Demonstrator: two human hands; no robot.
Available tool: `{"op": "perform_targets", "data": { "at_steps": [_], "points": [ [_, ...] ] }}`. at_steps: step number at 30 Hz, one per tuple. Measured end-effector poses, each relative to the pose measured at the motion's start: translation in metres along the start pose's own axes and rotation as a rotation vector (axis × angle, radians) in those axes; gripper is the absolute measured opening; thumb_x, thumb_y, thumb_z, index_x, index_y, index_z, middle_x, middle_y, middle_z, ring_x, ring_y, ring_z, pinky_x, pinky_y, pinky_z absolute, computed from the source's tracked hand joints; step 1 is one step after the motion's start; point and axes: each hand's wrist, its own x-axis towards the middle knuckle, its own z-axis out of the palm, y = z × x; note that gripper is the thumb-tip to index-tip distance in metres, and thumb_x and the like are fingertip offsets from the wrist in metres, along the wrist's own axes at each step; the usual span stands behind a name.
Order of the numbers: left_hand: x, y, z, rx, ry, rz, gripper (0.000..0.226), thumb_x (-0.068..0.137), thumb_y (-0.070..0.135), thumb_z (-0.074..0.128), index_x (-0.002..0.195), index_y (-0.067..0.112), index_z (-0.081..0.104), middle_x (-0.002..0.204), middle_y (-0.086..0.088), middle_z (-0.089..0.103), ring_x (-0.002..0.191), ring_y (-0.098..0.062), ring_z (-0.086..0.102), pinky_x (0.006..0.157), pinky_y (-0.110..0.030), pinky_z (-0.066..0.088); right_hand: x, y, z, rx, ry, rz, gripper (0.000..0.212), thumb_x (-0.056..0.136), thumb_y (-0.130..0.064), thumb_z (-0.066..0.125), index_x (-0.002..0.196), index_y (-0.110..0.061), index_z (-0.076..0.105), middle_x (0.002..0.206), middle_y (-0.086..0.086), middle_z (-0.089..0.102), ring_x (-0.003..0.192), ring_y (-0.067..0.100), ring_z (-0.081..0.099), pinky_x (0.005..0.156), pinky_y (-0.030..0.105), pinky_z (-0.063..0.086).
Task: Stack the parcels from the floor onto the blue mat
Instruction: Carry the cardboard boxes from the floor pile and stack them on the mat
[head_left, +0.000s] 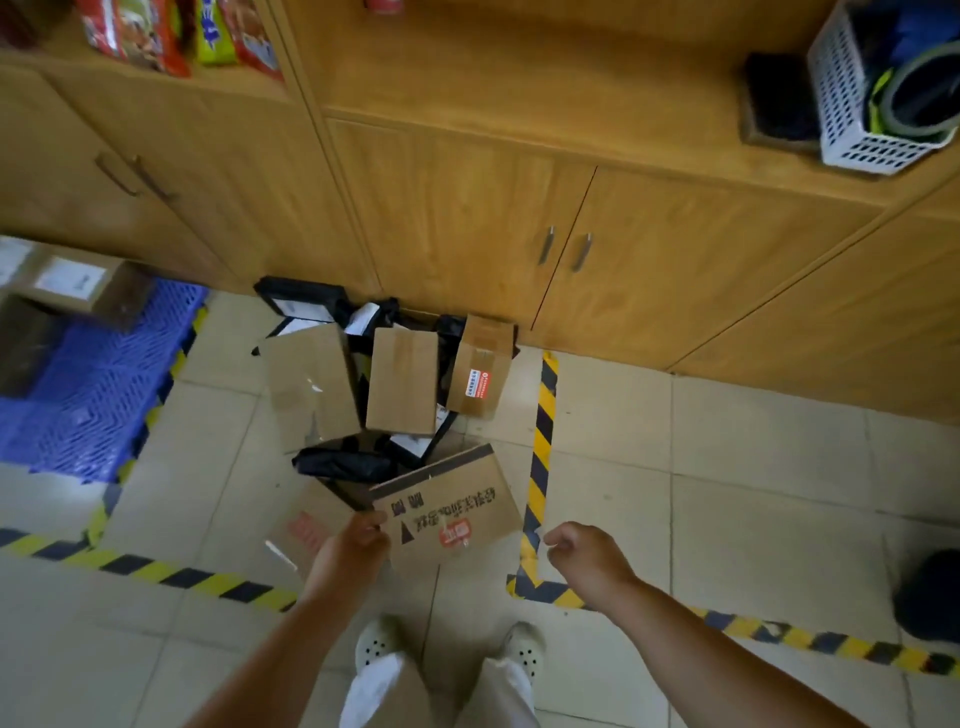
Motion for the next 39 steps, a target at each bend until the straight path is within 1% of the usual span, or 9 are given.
{"op": "perform_targets", "data": {
  "at_steps": [4,9,11,14,19,22,27,33,39],
  "points": [
    [0.042,-0.036,0.032,-0.077,0.007,-0.011,0.035,0.094,0.006,0.051,0.128,0.012,0.051,0.112,0.002,0.053,0.111,-0.023,0.055,0.090,-0.031,0.046,0.060,0.019,0.018,-0.032,-0.025,0.022,0.031,0.094,-0.019,0.048,0.123,-0.018,0.059,0.131,0.004,0.055,0.117,0.020,0.053,0.090,0.026,0.042],
    [0.101,-0.084,0.068,-0.105,0.037,-0.096,0.031,0.089,0.005,0.053,0.117,0.018,0.056,0.115,-0.011,0.062,0.094,-0.026,0.059,0.064,-0.024,0.044,0.131,0.038,0.053,0.001,-0.022,0.055,0.035,0.095,-0.017,0.049,0.129,-0.014,0.051,0.128,0.008,0.054,0.115,0.023,0.052,0.085,0.024,0.039],
    [0.126,-0.104,0.083,-0.094,0.043,-0.111,0.033,0.090,0.005,0.052,0.120,0.017,0.055,0.115,-0.012,0.062,0.093,-0.024,0.058,0.067,-0.025,0.043,0.160,0.046,0.069,-0.024,-0.019,0.061,0.038,0.095,-0.017,0.048,0.133,-0.013,0.045,0.123,0.009,0.054,0.110,0.024,0.052,0.086,0.027,0.040],
    [0.162,-0.132,0.104,-0.069,0.019,-0.133,0.041,0.091,0.007,0.052,0.130,0.019,0.051,0.120,-0.009,0.061,0.093,-0.017,0.057,0.072,-0.024,0.045,0.202,0.057,0.096,-0.044,-0.020,0.085,0.052,0.095,-0.020,0.050,0.143,-0.015,0.031,0.139,0.011,0.046,0.120,0.030,0.049,0.092,0.034,0.042],
    [0.216,-0.168,0.142,-0.078,0.006,-0.220,0.059,0.086,0.004,0.058,0.140,0.017,0.038,0.133,-0.012,0.053,0.114,-0.026,0.053,0.089,-0.038,0.048,0.265,0.076,0.136,-0.085,-0.020,0.067,0.052,0.093,-0.019,0.053,0.141,-0.014,0.031,0.139,0.013,0.047,0.120,0.033,0.049,0.096,0.045,0.045],
    [0.236,-0.181,0.156,-0.064,0.050,-0.313,0.061,0.087,0.010,0.060,0.142,0.014,0.034,0.137,-0.017,0.043,0.119,-0.031,0.045,0.083,-0.034,0.040,0.292,0.087,0.152,-0.108,-0.028,0.065,0.062,0.094,-0.022,0.053,0.147,-0.016,0.022,0.149,0.009,0.035,0.131,0.031,0.042,0.100,0.043,0.042],
    [0.260,-0.198,0.168,-0.117,0.044,-0.416,0.071,0.086,0.011,0.063,0.145,0.010,0.024,0.138,-0.019,0.042,0.118,-0.033,0.046,0.080,-0.037,0.041,0.318,0.098,0.168,-0.039,-0.060,0.090,0.067,0.091,-0.017,0.058,0.147,-0.013,0.022,0.150,0.008,0.033,0.132,0.031,0.040,0.100,0.039,0.041],
    [0.264,-0.200,0.169,-0.180,-0.085,-0.420,0.053,0.086,-0.003,0.057,0.135,0.008,0.040,0.111,-0.008,0.049,0.095,-0.022,0.045,0.085,-0.036,0.041,0.323,0.100,0.174,0.206,-0.143,0.173,0.064,0.085,-0.011,0.067,0.139,-0.014,0.034,0.138,0.008,0.049,0.124,0.027,0.049,0.101,0.036,0.042],
    [0.233,-0.186,0.153,-0.247,-0.046,-0.377,0.075,0.078,-0.006,0.065,0.143,0.013,0.033,0.135,-0.014,0.047,0.114,-0.030,0.048,0.096,-0.044,0.043,0.292,0.090,0.149,0.235,-0.121,0.134,0.066,0.086,-0.011,0.065,0.142,-0.018,0.030,0.136,0.006,0.050,0.121,0.025,0.050,0.092,0.033,0.043]
  ]
}}
